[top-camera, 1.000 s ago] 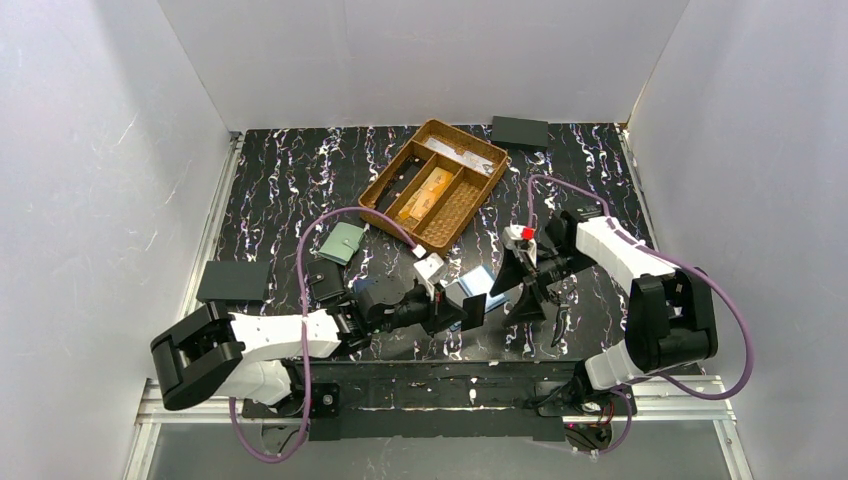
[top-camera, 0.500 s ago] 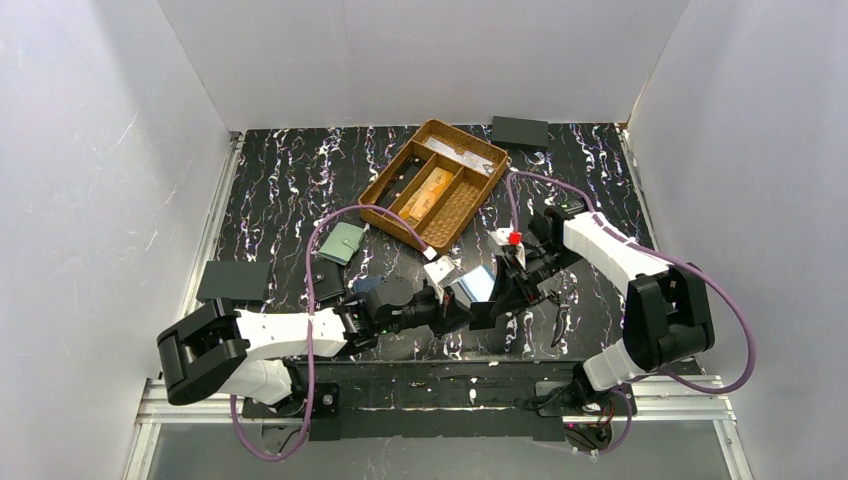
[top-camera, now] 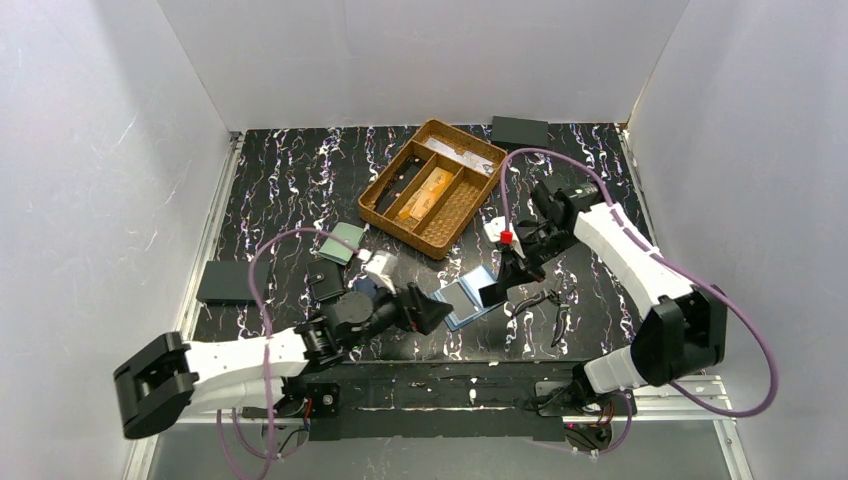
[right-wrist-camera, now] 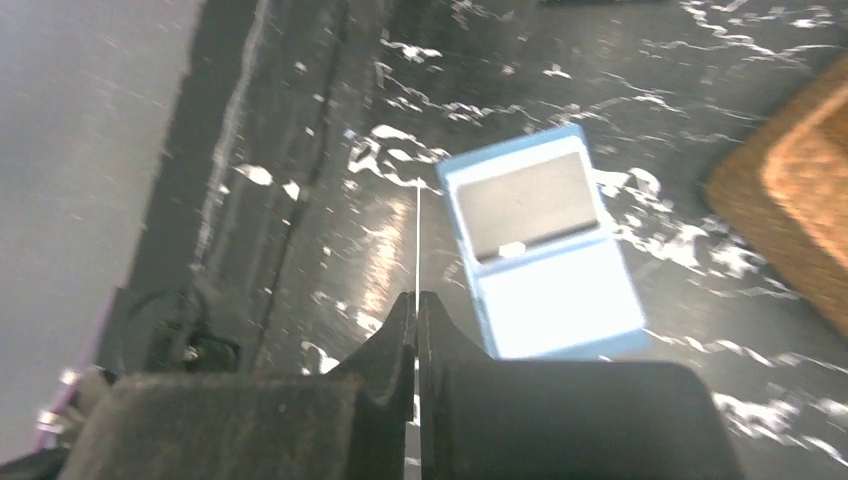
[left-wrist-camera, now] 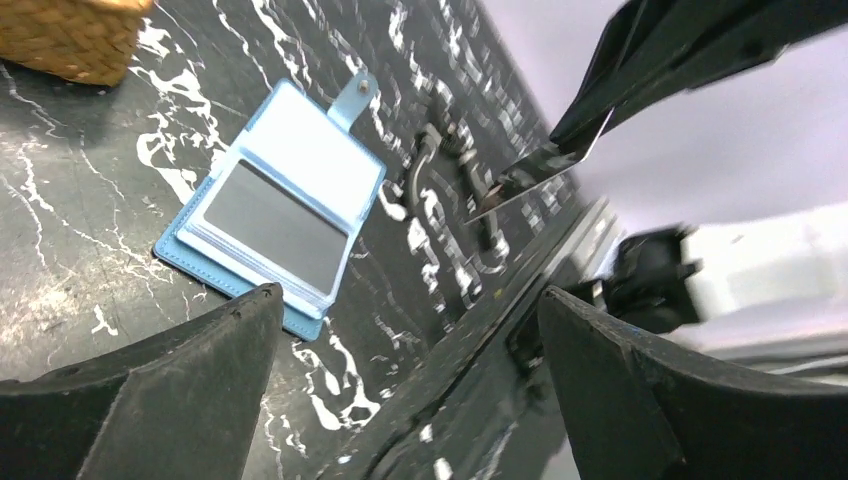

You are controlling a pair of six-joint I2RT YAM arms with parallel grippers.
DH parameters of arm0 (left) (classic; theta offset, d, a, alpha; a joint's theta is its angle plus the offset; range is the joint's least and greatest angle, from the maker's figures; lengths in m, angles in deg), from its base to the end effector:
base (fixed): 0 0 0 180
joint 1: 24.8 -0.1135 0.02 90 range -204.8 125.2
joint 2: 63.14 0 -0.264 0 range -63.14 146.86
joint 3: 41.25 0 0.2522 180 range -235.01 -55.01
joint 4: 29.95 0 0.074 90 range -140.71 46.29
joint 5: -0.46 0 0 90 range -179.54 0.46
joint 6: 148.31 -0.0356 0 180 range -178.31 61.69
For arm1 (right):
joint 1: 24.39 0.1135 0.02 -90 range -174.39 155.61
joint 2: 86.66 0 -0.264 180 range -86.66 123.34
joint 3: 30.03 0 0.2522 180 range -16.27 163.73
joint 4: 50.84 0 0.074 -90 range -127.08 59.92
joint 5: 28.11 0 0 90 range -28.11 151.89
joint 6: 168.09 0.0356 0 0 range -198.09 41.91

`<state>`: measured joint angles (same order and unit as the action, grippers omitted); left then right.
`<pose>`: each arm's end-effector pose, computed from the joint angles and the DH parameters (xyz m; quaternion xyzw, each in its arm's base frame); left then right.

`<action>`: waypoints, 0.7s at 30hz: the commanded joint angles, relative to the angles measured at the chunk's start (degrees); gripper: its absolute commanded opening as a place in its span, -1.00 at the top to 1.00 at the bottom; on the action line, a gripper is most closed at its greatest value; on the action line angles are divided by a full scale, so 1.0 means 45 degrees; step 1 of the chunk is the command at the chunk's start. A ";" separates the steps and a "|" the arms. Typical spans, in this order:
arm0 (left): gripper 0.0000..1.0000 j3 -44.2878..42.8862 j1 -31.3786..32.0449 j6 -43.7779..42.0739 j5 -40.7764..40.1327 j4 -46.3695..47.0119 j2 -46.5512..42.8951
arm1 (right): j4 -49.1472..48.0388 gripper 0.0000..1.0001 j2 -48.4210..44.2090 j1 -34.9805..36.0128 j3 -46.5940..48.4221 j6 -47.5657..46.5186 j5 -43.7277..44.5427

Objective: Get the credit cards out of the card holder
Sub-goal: Place the credit card in the storage box.

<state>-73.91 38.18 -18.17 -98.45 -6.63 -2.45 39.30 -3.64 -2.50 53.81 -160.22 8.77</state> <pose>0.1058 -0.1954 0.2162 0.0936 0.7292 -0.4935 0.4646 0.2132 0.1164 0.2838 -0.7066 0.5485 0.3841 0.2290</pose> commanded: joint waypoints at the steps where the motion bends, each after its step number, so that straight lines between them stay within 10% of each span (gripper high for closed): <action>1: -0.97 0.1220 -0.0510 0.3434 -0.1526 0.0405 -0.2323 | -0.0274 0.97 -0.1334 0.0094 0.1173 -0.0876 0.2374; 8: -0.97 0.1630 -0.0910 0.6789 -0.0035 0.2609 -0.2278 | -0.1741 0.97 -0.3360 0.0421 0.1480 -0.4567 0.3126; 14: -0.93 0.1098 -0.0924 0.8556 0.1155 0.6121 0.0420 | -0.7307 0.97 -0.6982 0.0907 -0.2281 -0.5189 0.2148; 21: -0.80 0.0811 -0.0922 0.9506 0.1519 0.9542 0.3482 | -0.8407 0.97 -0.9498 0.1304 -0.4705 -0.7030 0.1279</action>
<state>-68.79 34.22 20.82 -92.99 22.96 8.61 9.66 -42.87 2.85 36.13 -186.62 18.56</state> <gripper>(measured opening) 0.912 0.031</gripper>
